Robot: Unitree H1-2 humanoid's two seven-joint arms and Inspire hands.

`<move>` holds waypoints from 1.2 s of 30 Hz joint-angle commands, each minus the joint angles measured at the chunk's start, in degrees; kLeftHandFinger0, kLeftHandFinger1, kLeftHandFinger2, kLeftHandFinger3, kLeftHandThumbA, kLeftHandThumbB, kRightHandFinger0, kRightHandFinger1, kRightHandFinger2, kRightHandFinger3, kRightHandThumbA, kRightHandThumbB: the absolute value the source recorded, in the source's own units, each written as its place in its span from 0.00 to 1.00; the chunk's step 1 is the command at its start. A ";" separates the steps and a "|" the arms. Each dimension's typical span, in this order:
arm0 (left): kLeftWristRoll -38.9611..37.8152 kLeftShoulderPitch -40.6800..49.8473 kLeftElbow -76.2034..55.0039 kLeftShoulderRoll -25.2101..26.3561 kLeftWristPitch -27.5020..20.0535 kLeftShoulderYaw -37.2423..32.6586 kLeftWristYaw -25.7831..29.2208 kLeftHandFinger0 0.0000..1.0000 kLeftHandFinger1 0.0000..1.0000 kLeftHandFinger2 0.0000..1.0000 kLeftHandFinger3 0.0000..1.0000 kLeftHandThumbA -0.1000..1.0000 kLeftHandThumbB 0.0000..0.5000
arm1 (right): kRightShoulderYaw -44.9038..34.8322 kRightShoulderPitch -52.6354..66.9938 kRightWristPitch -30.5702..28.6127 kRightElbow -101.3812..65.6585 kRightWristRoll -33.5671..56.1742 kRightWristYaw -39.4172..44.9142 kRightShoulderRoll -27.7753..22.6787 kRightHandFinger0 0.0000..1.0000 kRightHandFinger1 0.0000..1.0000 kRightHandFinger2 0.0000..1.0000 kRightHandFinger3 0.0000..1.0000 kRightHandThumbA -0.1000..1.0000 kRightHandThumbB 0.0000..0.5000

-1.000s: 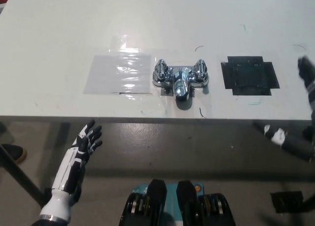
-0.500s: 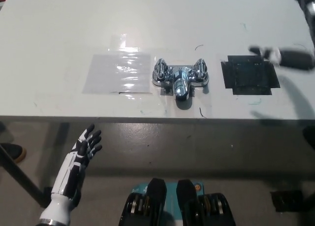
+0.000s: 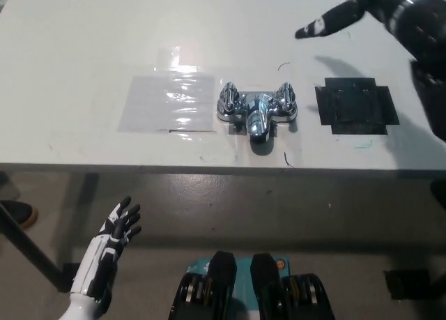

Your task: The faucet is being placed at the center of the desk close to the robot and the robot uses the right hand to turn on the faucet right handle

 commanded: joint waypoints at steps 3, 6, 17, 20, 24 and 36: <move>0.46 -0.06 -1.08 0.84 -2.85 -0.01 -0.65 1.00 1.00 1.00 1.00 0.95 0.25 | 11.18 -19.27 3.97 21.39 -7.59 8.60 4.43 1.00 1.00 1.00 1.00 1.00 0.43; 0.38 0.22 -1.49 0.90 -2.29 0.24 -0.47 1.00 1.00 1.00 1.00 0.95 0.26 | 12.67 -21.34 0.57 27.25 -6.86 8.34 6.19 1.00 1.00 1.00 1.00 1.00 0.35; 0.36 0.14 -1.62 0.95 -2.60 0.25 -0.59 1.00 1.00 1.00 1.00 0.95 0.36 | 16.09 -25.50 -1.22 39.58 -6.92 6.48 10.49 1.00 1.00 1.00 1.00 1.00 0.40; 0.62 0.09 -1.70 0.96 -2.69 0.14 -0.51 1.00 1.00 1.00 1.00 0.95 0.36 | 16.52 -25.70 -1.89 41.00 -6.84 7.90 11.02 1.00 1.00 1.00 1.00 1.00 0.35; 0.19 0.19 -2.15 0.79 -1.90 0.17 -0.52 1.00 1.00 1.00 1.00 0.94 0.36 | 16.34 -25.21 -3.08 42.66 -6.63 8.05 11.31 1.00 1.00 1.00 1.00 1.00 0.34; 0.57 -0.02 -2.84 1.07 -1.18 0.19 -0.37 1.00 1.00 1.00 1.00 0.94 0.30 | 14.60 -23.55 -3.45 45.91 -6.29 8.43 11.71 1.00 1.00 1.00 1.00 1.00 0.26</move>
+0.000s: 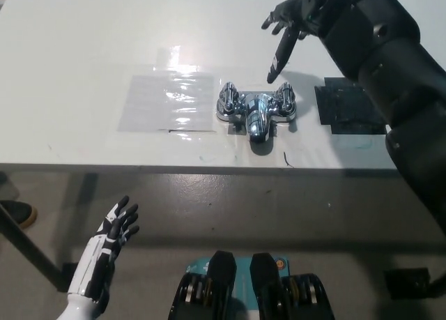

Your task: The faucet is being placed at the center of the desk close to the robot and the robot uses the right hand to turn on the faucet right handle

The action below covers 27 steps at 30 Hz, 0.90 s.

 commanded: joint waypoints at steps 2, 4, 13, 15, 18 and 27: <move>0.38 -0.07 -2.21 0.73 -1.01 0.05 -0.43 1.00 1.00 1.00 1.00 0.94 0.32 | 0.39 -2.23 -0.83 0.46 -1.44 -2.65 0.02 1.00 1.00 1.00 1.00 1.00 0.33; 0.39 0.10 -2.18 0.79 -1.10 0.10 -0.42 1.00 1.00 1.00 1.00 0.94 0.31 | 1.05 -1.67 0.31 0.65 -2.48 -5.22 0.40 1.00 1.00 1.00 1.00 1.00 0.46; 0.67 -0.05 -2.15 0.84 -1.40 0.05 -0.32 1.00 1.00 1.00 1.00 0.94 0.31 | 0.90 -0.23 1.26 1.54 -3.06 -9.67 1.57 1.00 1.00 1.00 1.00 0.98 0.46; 0.99 -0.17 -2.27 0.99 -1.26 -0.01 -0.30 1.00 1.00 1.00 1.00 0.94 0.31 | 1.40 -0.09 1.09 1.60 -3.56 -9.65 1.61 1.00 1.00 1.00 1.00 1.00 0.47; 0.81 -0.33 -2.45 0.84 -1.10 -0.01 -0.33 1.00 1.00 1.00 1.00 0.94 0.30 | 1.41 0.61 1.65 1.48 -3.79 -12.23 1.78 1.00 1.00 1.00 1.00 1.00 0.54; 0.92 -0.76 -2.60 1.09 -0.52 0.08 -0.35 1.00 1.00 1.00 1.00 0.95 0.33 | 2.08 2.02 0.74 1.21 -4.86 -14.03 2.05 1.00 1.00 1.00 1.00 1.00 0.51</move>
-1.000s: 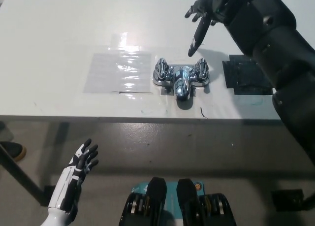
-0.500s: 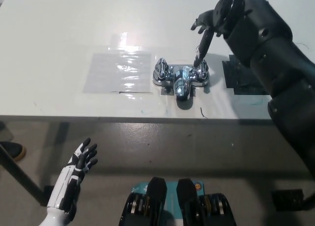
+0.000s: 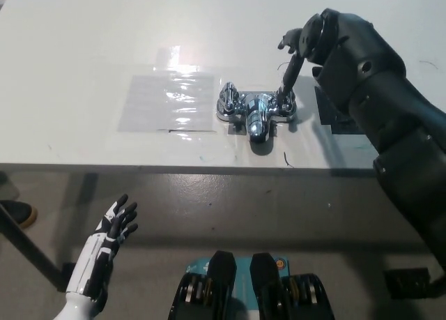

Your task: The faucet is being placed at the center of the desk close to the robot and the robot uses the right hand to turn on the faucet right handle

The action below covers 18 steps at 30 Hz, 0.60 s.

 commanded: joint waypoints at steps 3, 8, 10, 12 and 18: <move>0.52 -0.79 -2.23 0.89 -0.61 0.08 -0.39 1.00 1.00 1.00 1.00 0.94 0.33 | -0.77 -1.84 -0.24 -1.13 -0.57 -5.65 0.14 1.00 1.00 1.00 1.00 0.99 0.52; 0.38 -1.24 -1.88 0.91 -1.00 0.11 -0.46 1.00 1.00 1.00 1.00 0.94 0.32 | -1.08 -1.79 -0.35 -0.91 -0.46 -4.62 0.09 1.00 1.00 1.00 1.00 1.00 0.50; 0.44 -1.40 -1.80 0.93 -1.12 0.08 -0.48 1.00 1.00 1.00 1.00 0.94 0.35 | -0.42 -1.85 -0.88 -0.47 -1.10 -3.82 0.14 1.00 1.00 1.00 1.00 1.00 0.53; 0.22 -1.40 -1.83 0.98 -1.21 0.08 -0.63 1.00 1.00 1.00 1.00 0.94 0.33 | -1.06 -1.41 -0.12 -0.53 -0.71 -5.69 0.29 1.00 1.00 1.00 1.00 1.00 0.56; 0.77 -1.49 -2.11 0.98 -0.67 0.12 -0.27 1.00 1.00 1.00 1.00 0.95 0.34 | 0.48 -1.07 0.03 -0.15 -2.27 -5.94 0.96 1.00 1.00 1.00 1.00 1.00 0.60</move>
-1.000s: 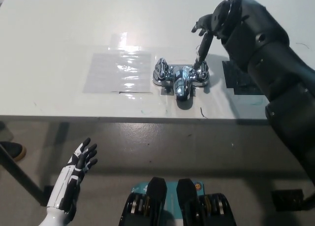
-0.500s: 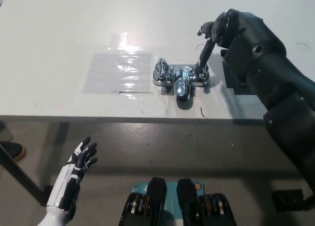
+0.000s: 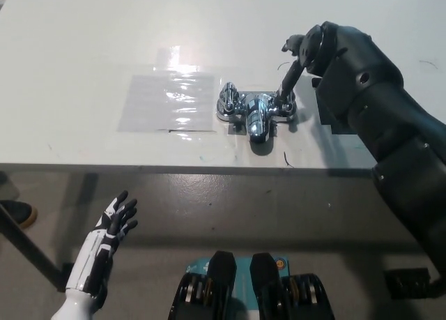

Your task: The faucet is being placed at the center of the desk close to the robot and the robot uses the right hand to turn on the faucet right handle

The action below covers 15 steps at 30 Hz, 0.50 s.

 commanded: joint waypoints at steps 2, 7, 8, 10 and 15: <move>0.76 -1.04 -2.01 0.69 -0.64 0.15 -0.12 1.00 1.00 1.00 1.00 0.95 0.36 | 1.17 -2.23 -0.34 -0.37 -1.95 -3.53 0.58 1.00 1.00 1.00 1.00 1.00 0.59; 0.06 -1.35 -1.98 0.72 -0.86 0.27 -0.45 1.00 1.00 1.00 1.00 0.94 0.32 | 0.85 -1.87 0.44 -0.31 -1.53 -4.45 0.98 1.00 1.00 1.00 1.00 1.00 0.63; 0.22 -1.35 -1.95 0.73 -1.08 0.25 -0.41 1.00 1.00 1.00 1.00 0.94 0.31 | 0.98 -1.87 0.53 -0.23 -1.60 -4.22 1.05 1.00 1.00 1.00 1.00 1.00 0.64; 0.23 -1.48 -1.87 0.64 -0.99 0.25 -0.33 1.00 1.00 1.00 1.00 0.94 0.32 | 1.06 -1.77 1.06 -0.32 -1.65 -4.07 1.13 1.00 1.00 1.00 1.00 0.96 0.69; 0.22 -1.54 -2.26 0.77 -0.44 0.25 -0.41 1.00 1.00 1.00 1.00 0.95 0.32 | 2.85 -1.68 1.50 -0.58 -3.28 -3.57 1.01 1.00 1.00 1.00 1.00 0.87 0.79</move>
